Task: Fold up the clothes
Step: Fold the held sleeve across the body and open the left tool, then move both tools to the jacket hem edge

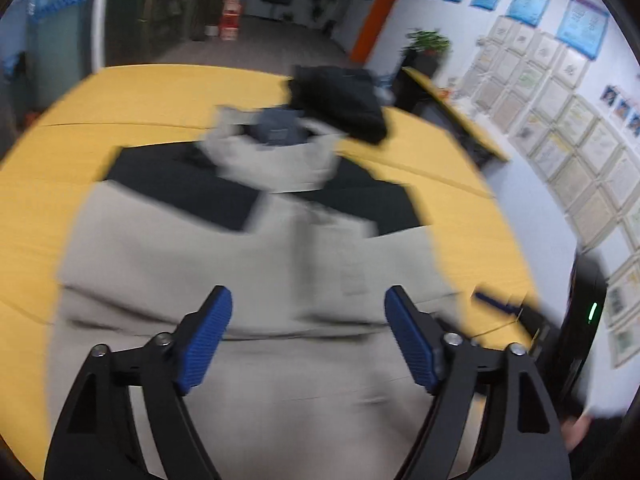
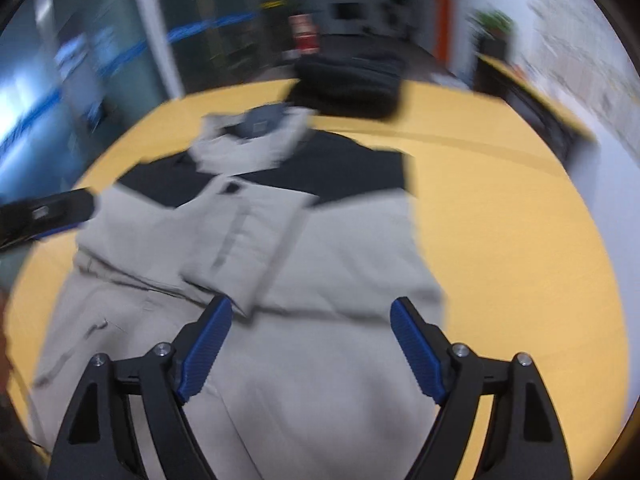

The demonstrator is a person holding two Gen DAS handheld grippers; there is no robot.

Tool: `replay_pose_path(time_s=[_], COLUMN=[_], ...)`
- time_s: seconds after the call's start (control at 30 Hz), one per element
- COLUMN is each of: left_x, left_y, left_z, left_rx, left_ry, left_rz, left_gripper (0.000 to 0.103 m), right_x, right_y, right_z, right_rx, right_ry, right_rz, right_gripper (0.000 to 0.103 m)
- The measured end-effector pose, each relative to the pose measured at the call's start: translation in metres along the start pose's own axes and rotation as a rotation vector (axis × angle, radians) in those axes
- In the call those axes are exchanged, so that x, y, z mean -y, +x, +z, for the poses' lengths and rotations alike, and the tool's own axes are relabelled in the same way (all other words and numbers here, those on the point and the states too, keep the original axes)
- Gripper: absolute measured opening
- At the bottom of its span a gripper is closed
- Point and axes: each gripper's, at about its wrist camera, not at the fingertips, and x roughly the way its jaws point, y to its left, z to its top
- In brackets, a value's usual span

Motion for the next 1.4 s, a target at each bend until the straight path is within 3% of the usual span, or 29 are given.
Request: replay_pose_path(time_s=[0.17, 0.2, 0.23, 0.27, 0.3, 0.33, 0.37, 0.4, 0.53, 0.6, 0.7, 0.8, 0.87, 0.97, 1.03, 1.1, 1.2, 1.33, 1.4], left_x=[-0.088, -0.103, -0.116, -0.126, -0.132, -0.134, -0.137, -0.140, -0.140, -0.138, -0.136, -0.120, -0.101, -0.085, -0.093, -0.106, -0.135, -0.134, -0.132], left_y=[0.048, 0.058, 0.066, 0.074, 0.079, 0.082, 0.084, 0.086, 0.083, 0.080, 0.076, 0.055, 0.032, 0.031, 0.053, 0.083, 0.102, 0.060, 0.029], left_z=[-0.015, -0.017, -0.017, -0.017, -0.017, -0.018, -0.018, -0.019, -0.018, -0.017, -0.016, -0.014, -0.012, -0.002, 0.004, 0.011, 0.004, -0.016, -0.030], left_rx=[-0.095, -0.107, -0.118, -0.130, -0.136, -0.133, -0.130, -0.127, -0.117, -0.111, -0.103, -0.058, -0.001, 0.032, -0.011, -0.074, -0.113, -0.112, -0.116], left_ry=[-0.021, -0.029, -0.035, -0.037, -0.031, -0.020, -0.009, 0.002, 0.036, 0.053, 0.078, 0.146, 0.207, 0.268, 0.237, 0.185, 0.073, 0.084, 0.088], left_rz=[0.131, 0.141, 0.149, 0.153, 0.153, 0.151, 0.149, 0.147, 0.149, 0.154, 0.161, 0.137, 0.097, 0.088, 0.097, 0.107, 0.095, 0.108, 0.113], left_gripper=[0.075, 0.074, 0.074, 0.074, 0.072, 0.070, 0.066, 0.066, 0.066, 0.062, 0.056, 0.053, 0.053, 0.062, 0.062, 0.061, 0.047, 0.048, 0.049], right_x=[-0.085, -0.091, -0.095, -0.094, -0.090, -0.084, -0.075, -0.063, 0.010, 0.047, 0.083, 0.084, 0.070, 0.042, 0.025, 0.023, 0.048, 0.078, 0.093], right_y=[0.083, 0.100, 0.114, 0.127, 0.131, 0.130, 0.124, 0.117, 0.069, 0.054, 0.042, 0.025, 0.010, 0.010, 0.026, 0.055, 0.077, 0.031, -0.008], right_z=[0.032, 0.033, 0.033, 0.031, 0.029, 0.029, 0.029, 0.029, 0.016, 0.003, -0.012, -0.012, -0.005, 0.001, -0.002, -0.012, -0.034, -0.053, -0.065], right_rx=[-0.064, -0.093, -0.119, -0.147, -0.148, -0.133, -0.118, -0.101, -0.033, -0.041, -0.068, 0.010, 0.099, 0.151, 0.103, -0.024, -0.164, -0.116, -0.082], right_ry=[-0.251, -0.260, -0.264, -0.256, -0.230, -0.196, -0.154, -0.107, 0.128, 0.220, 0.299, 0.282, 0.236, 0.135, 0.066, 0.066, 0.185, 0.249, 0.282], right_rz=[-0.048, -0.066, -0.082, -0.094, -0.098, -0.100, -0.113, -0.132, -0.279, -0.354, -0.371, -0.352, -0.323, -0.189, -0.138, -0.144, -0.155, -0.229, -0.223], right_gripper=[0.085, 0.081, 0.068, 0.064, 0.059, 0.042, 0.039, 0.030, 0.020, 0.020, 0.021, 0.044, 0.050, 0.065, 0.068, 0.068, 0.067, 0.069, 0.069])
